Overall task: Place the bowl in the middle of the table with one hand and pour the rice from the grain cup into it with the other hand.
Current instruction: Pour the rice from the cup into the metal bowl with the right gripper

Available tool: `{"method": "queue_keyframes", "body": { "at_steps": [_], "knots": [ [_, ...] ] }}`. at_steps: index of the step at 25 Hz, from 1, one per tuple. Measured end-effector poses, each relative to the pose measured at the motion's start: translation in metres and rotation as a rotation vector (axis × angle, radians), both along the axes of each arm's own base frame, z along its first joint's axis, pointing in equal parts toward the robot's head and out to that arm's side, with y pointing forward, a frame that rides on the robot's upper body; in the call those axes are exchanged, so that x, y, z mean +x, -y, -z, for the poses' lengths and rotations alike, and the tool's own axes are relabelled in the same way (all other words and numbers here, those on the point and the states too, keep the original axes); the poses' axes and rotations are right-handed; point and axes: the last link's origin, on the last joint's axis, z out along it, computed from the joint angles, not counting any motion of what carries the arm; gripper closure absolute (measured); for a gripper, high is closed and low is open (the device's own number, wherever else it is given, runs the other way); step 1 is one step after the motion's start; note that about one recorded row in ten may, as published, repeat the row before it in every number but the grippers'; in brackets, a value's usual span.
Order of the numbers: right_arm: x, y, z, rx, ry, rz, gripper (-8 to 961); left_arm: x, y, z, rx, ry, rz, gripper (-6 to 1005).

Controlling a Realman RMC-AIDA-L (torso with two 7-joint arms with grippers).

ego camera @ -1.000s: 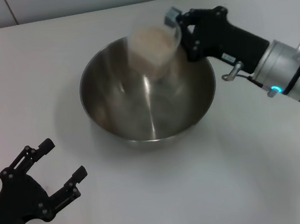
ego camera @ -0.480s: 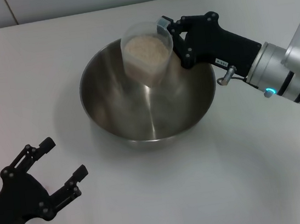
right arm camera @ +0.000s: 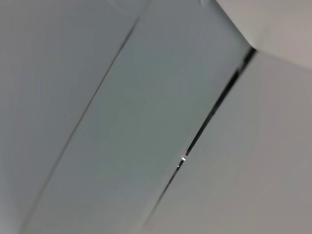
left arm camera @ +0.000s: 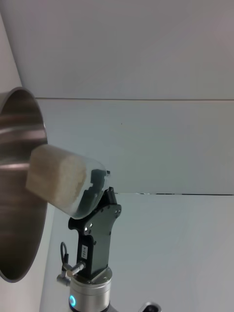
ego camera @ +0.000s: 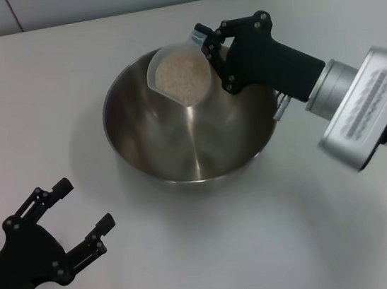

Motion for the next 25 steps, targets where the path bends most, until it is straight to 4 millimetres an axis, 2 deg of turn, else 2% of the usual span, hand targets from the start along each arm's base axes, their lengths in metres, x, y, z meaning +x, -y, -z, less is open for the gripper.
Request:
{"method": "queue_keyframes", "body": {
  "at_steps": [5,9,17,25],
  "knots": [
    [-0.006,-0.002,0.007,0.233,0.183,-0.056,953,0.000,0.001,0.001,0.002,-0.002,-0.003,157],
    [-0.012,0.005,0.012,0.341,0.287,-0.134,953,-0.001,0.001,0.002,0.006,-0.007,-0.001,157],
    [-0.011,0.018,0.022,0.457,0.471,-0.274,952,0.000,-0.001,0.002,0.011,-0.004,-0.007,157],
    [-0.011,0.022,0.025,0.564,0.600,-0.361,953,-0.001,-0.002,0.002,0.010,-0.008,-0.011,157]
  ]
}}
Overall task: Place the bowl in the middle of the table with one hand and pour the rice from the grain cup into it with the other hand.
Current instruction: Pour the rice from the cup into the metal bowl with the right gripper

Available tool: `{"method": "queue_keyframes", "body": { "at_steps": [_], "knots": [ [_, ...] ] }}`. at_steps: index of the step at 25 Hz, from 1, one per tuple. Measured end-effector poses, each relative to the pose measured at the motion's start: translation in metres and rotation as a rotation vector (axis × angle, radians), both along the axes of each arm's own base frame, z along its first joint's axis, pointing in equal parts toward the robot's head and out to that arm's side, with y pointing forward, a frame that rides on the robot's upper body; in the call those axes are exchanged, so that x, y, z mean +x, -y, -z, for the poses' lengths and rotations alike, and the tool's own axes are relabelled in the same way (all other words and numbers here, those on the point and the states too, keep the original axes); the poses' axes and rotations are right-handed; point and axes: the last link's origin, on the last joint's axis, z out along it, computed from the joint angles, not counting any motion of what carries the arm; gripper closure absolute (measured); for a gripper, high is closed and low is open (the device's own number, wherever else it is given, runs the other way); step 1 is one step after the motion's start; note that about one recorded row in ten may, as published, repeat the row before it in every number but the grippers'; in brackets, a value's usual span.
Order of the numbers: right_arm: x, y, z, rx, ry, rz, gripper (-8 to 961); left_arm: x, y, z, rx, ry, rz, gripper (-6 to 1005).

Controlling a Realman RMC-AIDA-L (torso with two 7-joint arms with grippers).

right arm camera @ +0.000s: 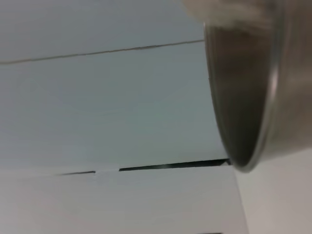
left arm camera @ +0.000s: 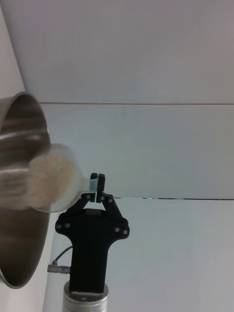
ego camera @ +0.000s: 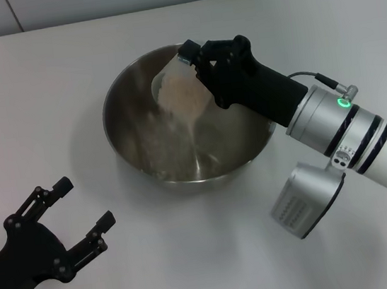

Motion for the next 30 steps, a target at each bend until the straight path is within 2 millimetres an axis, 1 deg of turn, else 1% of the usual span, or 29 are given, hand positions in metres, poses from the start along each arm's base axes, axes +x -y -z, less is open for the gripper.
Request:
{"method": "queue_keyframes", "body": {
  "at_steps": [5,16,30],
  "knots": [
    [-0.004,0.002,0.000,0.081,0.082,-0.069,952,0.000,-0.001,0.000,0.004,0.001,0.000,157],
    [-0.008,0.009,0.007,0.189,0.243,-0.202,953,0.000,-0.003,-0.001,0.012,0.001,-0.004,157],
    [-0.013,0.015,0.009,0.324,0.385,-0.352,952,0.000,-0.003,-0.002,0.015,0.002,-0.005,157]
  ]
}}
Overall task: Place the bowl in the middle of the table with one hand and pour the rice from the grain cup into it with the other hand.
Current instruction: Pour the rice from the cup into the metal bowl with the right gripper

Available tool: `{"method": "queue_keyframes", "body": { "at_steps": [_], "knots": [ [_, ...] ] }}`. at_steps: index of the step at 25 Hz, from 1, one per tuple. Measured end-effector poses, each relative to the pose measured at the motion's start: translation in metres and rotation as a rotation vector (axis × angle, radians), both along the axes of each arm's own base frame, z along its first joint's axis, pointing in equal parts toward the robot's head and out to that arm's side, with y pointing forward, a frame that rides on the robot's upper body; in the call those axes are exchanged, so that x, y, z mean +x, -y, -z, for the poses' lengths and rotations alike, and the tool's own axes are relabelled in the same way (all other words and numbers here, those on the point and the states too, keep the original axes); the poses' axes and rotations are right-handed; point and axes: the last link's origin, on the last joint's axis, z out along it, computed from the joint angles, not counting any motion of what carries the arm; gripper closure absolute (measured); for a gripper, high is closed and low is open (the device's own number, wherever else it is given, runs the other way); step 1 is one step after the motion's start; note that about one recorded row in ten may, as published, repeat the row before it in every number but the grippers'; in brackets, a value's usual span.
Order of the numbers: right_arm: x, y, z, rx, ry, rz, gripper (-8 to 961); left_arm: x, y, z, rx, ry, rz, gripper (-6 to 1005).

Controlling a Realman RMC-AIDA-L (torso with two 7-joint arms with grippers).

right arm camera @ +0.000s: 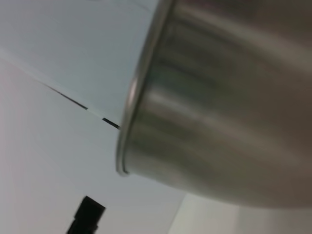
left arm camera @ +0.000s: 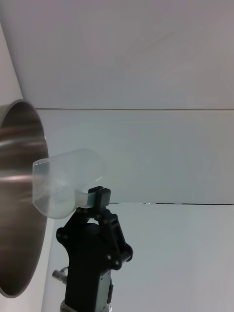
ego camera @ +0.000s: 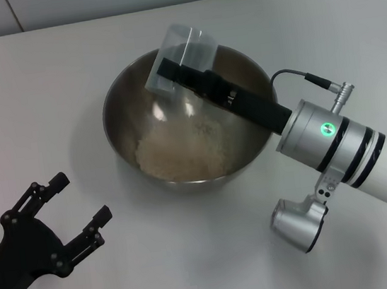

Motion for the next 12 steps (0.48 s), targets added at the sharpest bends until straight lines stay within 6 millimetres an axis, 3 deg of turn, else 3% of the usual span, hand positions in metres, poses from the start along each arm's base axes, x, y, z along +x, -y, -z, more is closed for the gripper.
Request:
{"method": "queue_keyframes", "body": {
  "at_steps": [12],
  "knots": [
    [-0.0004,0.0014,-0.0007,0.019,0.012,-0.019,953,0.0009,-0.0001,0.0003,-0.001,0.004,0.003,157]
  ]
}}
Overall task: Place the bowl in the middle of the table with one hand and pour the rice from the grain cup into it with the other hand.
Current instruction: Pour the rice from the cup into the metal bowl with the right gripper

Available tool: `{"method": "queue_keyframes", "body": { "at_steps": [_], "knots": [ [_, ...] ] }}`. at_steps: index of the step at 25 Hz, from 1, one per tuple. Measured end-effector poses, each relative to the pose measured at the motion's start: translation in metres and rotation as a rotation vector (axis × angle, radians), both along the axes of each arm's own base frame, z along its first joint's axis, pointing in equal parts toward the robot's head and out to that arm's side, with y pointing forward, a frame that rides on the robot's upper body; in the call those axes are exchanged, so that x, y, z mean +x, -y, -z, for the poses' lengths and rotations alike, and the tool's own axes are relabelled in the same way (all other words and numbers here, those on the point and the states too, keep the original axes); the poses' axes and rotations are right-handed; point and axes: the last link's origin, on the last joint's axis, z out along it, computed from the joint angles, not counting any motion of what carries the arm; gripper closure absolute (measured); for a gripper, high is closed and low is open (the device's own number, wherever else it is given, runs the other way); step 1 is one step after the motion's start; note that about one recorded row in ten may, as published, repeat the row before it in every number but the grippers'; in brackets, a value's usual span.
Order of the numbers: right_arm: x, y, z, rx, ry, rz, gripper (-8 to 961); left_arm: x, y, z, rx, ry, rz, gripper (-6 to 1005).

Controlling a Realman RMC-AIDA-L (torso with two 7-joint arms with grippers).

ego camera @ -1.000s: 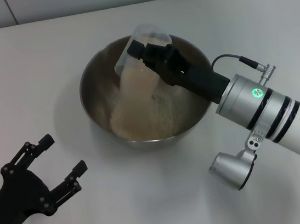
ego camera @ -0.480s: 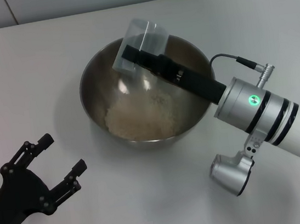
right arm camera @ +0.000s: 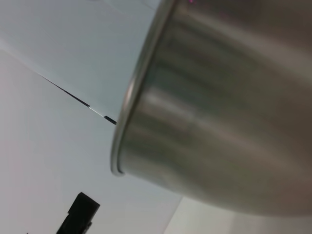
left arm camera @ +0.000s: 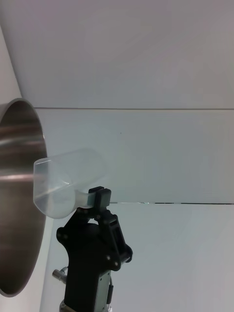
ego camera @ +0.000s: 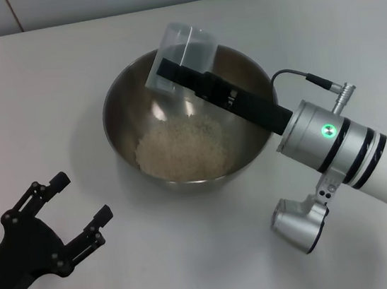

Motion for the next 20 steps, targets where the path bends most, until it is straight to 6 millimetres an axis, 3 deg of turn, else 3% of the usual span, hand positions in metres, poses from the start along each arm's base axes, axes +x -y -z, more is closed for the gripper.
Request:
{"method": "queue_keyframes", "body": {
  "at_steps": [7,14,20],
  "knots": [
    [0.000,0.004,-0.002,-0.124,-0.159,0.100,952,0.000,0.000,0.000,0.000,0.001,0.002,157],
    [-0.002,-0.006,-0.013,-0.478,-0.648,0.400,953,0.001,-0.001,0.000,0.000,0.001,0.004,157],
    [0.010,-0.018,-0.022,-0.780,-1.056,0.643,952,0.001,-0.001,-0.001,0.001,0.004,0.008,157]
  ]
}}
